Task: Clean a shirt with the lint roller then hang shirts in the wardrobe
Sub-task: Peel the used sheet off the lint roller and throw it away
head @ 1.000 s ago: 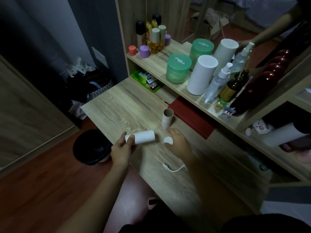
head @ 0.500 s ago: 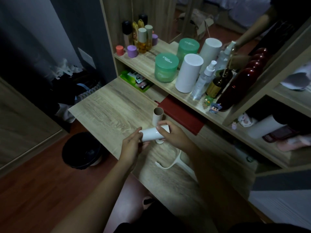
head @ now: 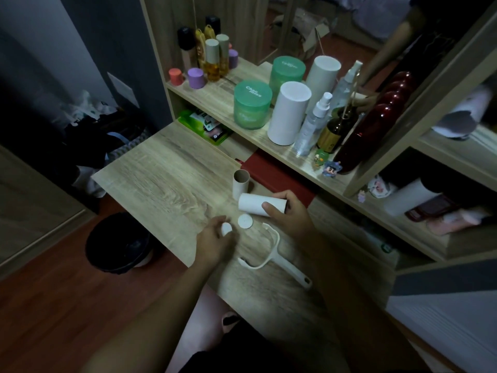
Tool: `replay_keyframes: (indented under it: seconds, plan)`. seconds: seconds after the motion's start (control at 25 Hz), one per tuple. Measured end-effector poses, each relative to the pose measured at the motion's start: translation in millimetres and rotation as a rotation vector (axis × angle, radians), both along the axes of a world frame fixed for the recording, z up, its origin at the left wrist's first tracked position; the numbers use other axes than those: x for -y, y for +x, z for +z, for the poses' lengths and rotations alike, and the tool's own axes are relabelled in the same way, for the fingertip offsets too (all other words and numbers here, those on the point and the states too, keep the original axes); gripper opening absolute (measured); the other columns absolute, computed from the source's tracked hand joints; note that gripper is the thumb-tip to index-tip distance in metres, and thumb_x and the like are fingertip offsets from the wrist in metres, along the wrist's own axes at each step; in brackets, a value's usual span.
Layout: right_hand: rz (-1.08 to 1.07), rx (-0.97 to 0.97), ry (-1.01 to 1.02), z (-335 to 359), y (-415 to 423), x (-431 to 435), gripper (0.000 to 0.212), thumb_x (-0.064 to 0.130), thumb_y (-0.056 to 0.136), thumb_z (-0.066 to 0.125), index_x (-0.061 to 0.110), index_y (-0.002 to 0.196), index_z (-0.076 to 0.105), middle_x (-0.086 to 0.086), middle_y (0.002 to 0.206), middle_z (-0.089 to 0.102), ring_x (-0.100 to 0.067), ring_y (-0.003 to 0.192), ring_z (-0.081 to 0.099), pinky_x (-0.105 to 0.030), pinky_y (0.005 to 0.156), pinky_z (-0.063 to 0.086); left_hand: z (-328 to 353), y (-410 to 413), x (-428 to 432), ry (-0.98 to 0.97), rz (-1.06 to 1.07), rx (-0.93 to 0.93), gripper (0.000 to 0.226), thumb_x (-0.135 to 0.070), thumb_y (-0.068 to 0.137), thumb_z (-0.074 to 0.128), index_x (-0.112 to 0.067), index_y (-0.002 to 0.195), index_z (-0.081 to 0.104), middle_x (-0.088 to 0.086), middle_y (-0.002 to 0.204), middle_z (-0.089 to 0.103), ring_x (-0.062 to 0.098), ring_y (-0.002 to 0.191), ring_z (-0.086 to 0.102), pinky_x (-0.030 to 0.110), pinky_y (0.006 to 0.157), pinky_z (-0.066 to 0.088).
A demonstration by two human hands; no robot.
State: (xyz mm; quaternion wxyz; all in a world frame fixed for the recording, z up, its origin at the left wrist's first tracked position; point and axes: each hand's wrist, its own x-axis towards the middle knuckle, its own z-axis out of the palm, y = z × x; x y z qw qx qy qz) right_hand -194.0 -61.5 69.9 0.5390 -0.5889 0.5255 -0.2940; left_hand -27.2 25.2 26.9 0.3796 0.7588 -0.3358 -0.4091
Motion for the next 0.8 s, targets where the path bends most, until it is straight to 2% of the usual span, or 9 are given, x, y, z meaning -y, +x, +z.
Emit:
replay_keyframes:
  seconds: [0.16,0.28,0.4,0.56,0.68,0.8]
  plan:
    - [-0.014,-0.018,-0.038,1.5,-9.9,-1.1,0.027,0.026,0.079,0.071,0.012,0.096,0.055,0.009,0.090,0.060,-0.002,0.080,0.058,-0.014,0.059,0.046,-11.5,-6.2,0.7,-0.026,-0.297,0.351,0.042,-0.006,0.076,0.064,-0.008,0.118,0.063,0.010,0.108,0.070,0.027,0.098,0.064,0.029,0.088,0.044]
    - [-0.006,-0.031,-0.050,5.1,-12.1,-2.4,0.030,0.024,0.081,0.069,0.008,0.100,0.055,0.009,0.090,0.059,0.000,0.079,0.057,-0.007,0.056,0.045,-21.2,-4.9,0.9,-0.024,-0.377,0.433,0.042,-0.002,0.070,0.062,-0.008,0.112,0.063,0.013,0.098,0.071,0.031,0.092,0.064,0.028,0.080,0.043]
    - [-0.018,-0.026,-0.067,7.7,-8.0,-4.6,0.030,0.025,0.081,0.069,0.007,0.100,0.055,0.009,0.090,0.058,-0.002,0.080,0.057,-0.010,0.058,0.047,-18.0,-1.8,-3.1,-0.037,-0.328,0.372,0.046,-0.007,0.073,0.066,-0.010,0.119,0.058,0.009,0.107,0.068,0.029,0.098,0.062,0.023,0.078,0.039]
    - [-0.009,0.013,-0.081,8.6,19.4,-18.4,0.020,0.030,0.080,0.070,0.022,0.088,0.054,0.008,0.090,0.060,-0.012,0.084,0.060,-0.030,0.068,0.053,-6.4,26.0,-22.2,-0.082,-0.238,0.404,0.052,-0.009,0.080,0.066,-0.005,0.130,0.052,0.014,0.128,0.060,0.033,0.116,0.056,0.031,0.097,0.039]
    - [0.026,0.043,-0.089,9.8,63.8,-46.4,0.019,0.030,0.081,0.069,0.023,0.090,0.054,0.009,0.090,0.060,-0.011,0.083,0.060,-0.024,0.067,0.049,-0.7,64.9,-55.5,-0.057,-0.131,0.412,0.054,-0.010,0.083,0.064,-0.003,0.135,0.047,0.017,0.133,0.055,0.032,0.121,0.054,0.030,0.101,0.036]
    - [0.120,0.045,-0.089,6.7,119.3,-83.4,0.024,0.033,0.082,0.068,0.020,0.096,0.054,0.012,0.092,0.059,-0.009,0.086,0.058,-0.019,0.070,0.047,5.0,108.0,-104.7,-0.050,-0.029,0.418,0.052,-0.011,0.084,0.063,-0.005,0.134,0.048,0.018,0.126,0.061,0.032,0.112,0.058,0.027,0.092,0.039]
